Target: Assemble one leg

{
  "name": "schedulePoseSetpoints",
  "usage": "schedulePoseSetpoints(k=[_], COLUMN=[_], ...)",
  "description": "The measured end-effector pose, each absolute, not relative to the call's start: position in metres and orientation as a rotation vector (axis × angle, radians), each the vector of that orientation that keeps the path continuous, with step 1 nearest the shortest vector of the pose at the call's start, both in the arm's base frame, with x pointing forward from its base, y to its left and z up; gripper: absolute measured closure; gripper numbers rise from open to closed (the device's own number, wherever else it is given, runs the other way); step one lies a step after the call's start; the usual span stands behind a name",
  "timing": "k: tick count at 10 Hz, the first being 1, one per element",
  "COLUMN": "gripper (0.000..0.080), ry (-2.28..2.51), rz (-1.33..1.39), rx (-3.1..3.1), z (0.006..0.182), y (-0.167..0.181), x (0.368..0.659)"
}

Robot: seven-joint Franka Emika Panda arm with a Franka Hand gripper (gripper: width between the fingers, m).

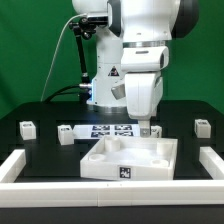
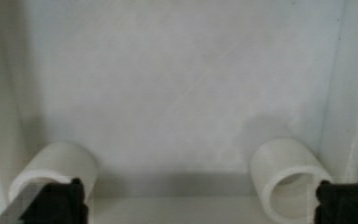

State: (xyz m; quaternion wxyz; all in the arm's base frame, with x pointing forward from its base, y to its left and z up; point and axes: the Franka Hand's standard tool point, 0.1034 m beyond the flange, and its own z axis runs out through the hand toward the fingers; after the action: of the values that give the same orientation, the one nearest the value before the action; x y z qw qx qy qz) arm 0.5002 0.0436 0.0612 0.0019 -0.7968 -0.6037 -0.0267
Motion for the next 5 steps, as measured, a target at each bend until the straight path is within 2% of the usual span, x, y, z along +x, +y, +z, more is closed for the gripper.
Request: schedulePoseSetpoints(k=[2, 5], gripper=[0.0150, 0.0150], ry=[-1.888, -1.877], rz=[-0.080, -0.080], rx=[-2.494, -2.484], z=[0.045, 0.021], y=[0.044, 0.046], x=[0.473, 0.453])
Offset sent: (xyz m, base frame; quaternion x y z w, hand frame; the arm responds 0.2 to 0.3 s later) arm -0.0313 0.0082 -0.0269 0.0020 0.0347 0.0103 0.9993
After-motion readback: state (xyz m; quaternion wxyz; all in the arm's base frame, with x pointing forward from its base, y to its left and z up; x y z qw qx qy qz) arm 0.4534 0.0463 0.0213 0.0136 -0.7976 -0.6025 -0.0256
